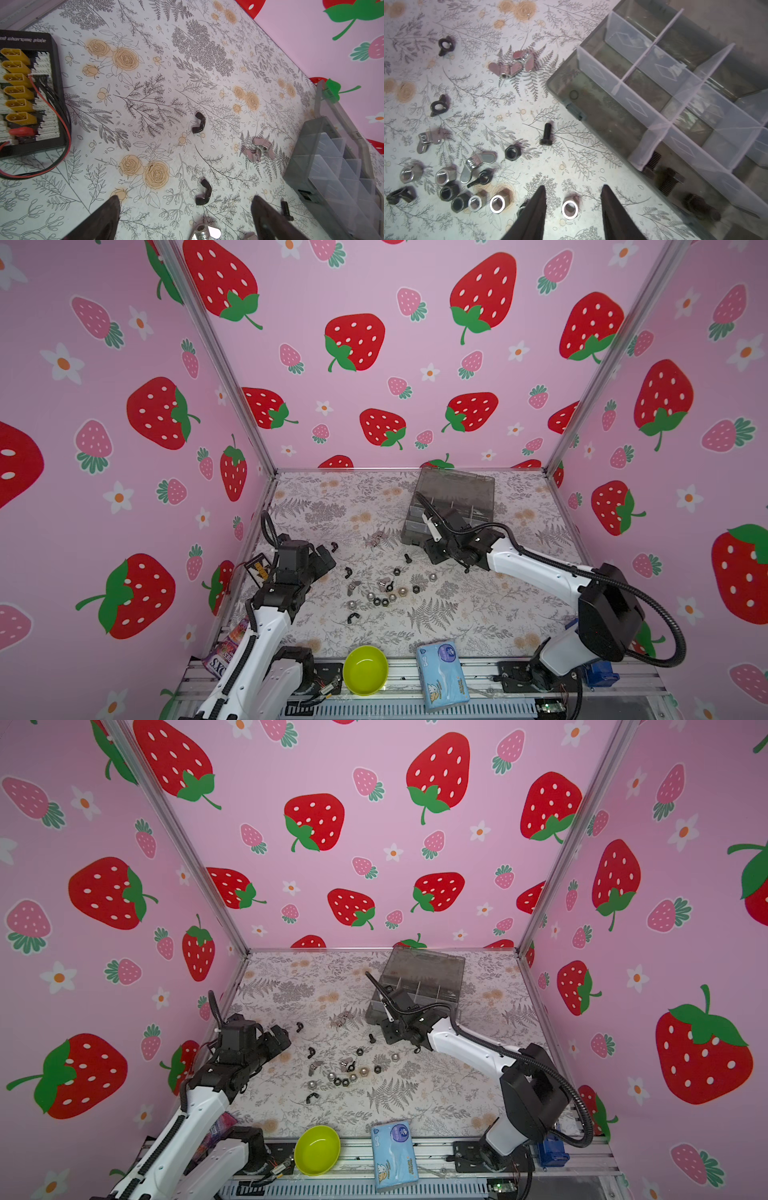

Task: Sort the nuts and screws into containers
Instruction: 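Move the right gripper back to the mat and grasp a small black bolt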

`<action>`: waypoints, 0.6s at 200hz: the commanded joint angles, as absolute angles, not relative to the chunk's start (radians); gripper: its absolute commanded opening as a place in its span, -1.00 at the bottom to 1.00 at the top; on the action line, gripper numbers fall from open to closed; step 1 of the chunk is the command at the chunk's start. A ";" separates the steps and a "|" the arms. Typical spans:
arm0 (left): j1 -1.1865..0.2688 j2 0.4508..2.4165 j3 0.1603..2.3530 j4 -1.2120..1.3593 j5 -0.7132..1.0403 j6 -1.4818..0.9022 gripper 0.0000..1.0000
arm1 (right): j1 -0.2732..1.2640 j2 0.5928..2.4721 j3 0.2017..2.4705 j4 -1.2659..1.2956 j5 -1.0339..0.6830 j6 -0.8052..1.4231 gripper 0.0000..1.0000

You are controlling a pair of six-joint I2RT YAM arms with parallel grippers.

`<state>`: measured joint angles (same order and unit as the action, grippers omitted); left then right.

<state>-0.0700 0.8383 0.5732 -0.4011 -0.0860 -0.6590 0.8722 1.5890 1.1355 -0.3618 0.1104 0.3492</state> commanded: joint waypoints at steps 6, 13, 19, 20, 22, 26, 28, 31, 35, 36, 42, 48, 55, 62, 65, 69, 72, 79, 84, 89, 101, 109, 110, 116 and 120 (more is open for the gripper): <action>-0.071 0.843 0.601 -0.407 -0.098 -0.664 0.98 | 0.923 1.665 1.179 -0.373 0.129 0.380 -0.07; -0.070 0.847 0.600 -0.405 -0.098 -0.664 0.99 | 0.935 1.686 1.190 -0.373 0.133 0.380 -0.04; -0.070 0.848 0.598 -0.404 -0.098 -0.666 0.98 | 0.946 1.704 1.199 -0.372 0.138 0.380 -0.03; -0.070 0.848 0.598 -0.404 -0.098 -0.666 0.99 | 0.948 1.707 1.200 -0.372 0.138 0.380 -0.02; -0.070 0.849 0.597 -0.403 -0.098 -0.666 0.98 | 0.950 1.714 1.204 -0.373 0.139 0.380 -0.02; -0.070 0.849 0.595 -0.403 -0.097 -0.666 0.99 | 0.955 1.726 1.211 -0.374 0.141 0.379 -0.01; -0.070 0.850 0.595 -0.402 -0.097 -0.666 0.99 | 0.957 1.733 1.214 -0.375 0.141 0.378 -0.01; -0.071 0.850 0.594 -0.399 -0.097 -0.667 0.99 | 0.960 1.742 1.219 -0.376 0.142 0.376 -0.01; -0.070 0.850 0.592 -0.399 -0.097 -0.667 0.99 | 0.964 1.755 1.227 -0.378 0.144 0.376 0.00; -0.069 0.850 0.592 -0.399 -0.097 -0.667 0.99 | 0.966 1.759 1.229 -0.378 0.145 0.375 0.00; -0.070 0.849 0.590 -0.397 -0.097 -0.667 0.99 | 0.969 1.776 1.241 -0.380 0.148 0.374 0.01; -0.070 0.850 0.588 -0.397 -0.097 -0.668 0.99 | 0.973 1.795 1.253 -0.384 0.153 0.373 0.01; -0.070 0.848 0.586 -0.397 -0.098 -0.667 0.98 | 0.974 1.814 1.267 -0.388 0.161 0.373 0.01; -0.071 0.848 0.585 -0.396 -0.100 -0.667 0.98 | 0.975 1.834 1.279 -0.393 0.167 0.374 0.01; -0.070 0.847 0.584 -0.396 -0.100 -0.667 0.98 | 0.974 1.841 1.285 -0.394 0.170 0.374 0.01; -0.070 0.847 0.584 -0.396 -0.101 -0.666 0.99 | 0.974 1.851 1.291 -0.395 0.173 0.376 0.01; -0.070 0.847 0.584 -0.397 -0.101 -0.666 0.99 | 0.975 1.856 1.295 -0.397 0.175 0.376 0.01; -0.069 0.845 0.584 -0.398 -0.104 -0.664 0.99 | 0.974 1.870 1.305 -0.399 0.175 0.377 0.01; -0.070 0.845 0.584 -0.399 -0.104 -0.666 0.99 | 0.975 1.879 1.311 -0.400 0.175 0.378 0.01; -0.070 0.845 0.584 -0.400 -0.106 -0.664 0.98 | 0.974 1.888 1.317 -0.402 0.176 0.379 0.01; -0.070 0.845 0.585 -0.400 -0.107 -0.663 0.98 | 0.974 1.911 1.332 -0.399 0.174 0.380 0.01; -0.069 0.845 0.587 -0.400 -0.107 -0.663 0.99 | 0.975 1.924 1.342 -0.402 0.171 0.377 0.01; -0.070 0.845 0.587 -0.400 -0.107 -0.663 0.99 | 0.975 1.926 1.343 -0.402 0.170 0.377 0.01; -0.070 0.847 0.589 -0.400 -0.107 -0.662 0.99 | 0.974 1.936 1.349 -0.403 0.167 0.375 0.01; -0.071 0.848 0.592 -0.400 -0.107 -0.661 0.99 | 0.975 1.944 1.353 -0.405 0.166 0.374 0.01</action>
<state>-0.0700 0.8497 0.5732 -0.4004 -0.0864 -0.6590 0.9714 1.9064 1.3136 -0.3729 0.1532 0.3691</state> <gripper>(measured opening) 0.993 0.505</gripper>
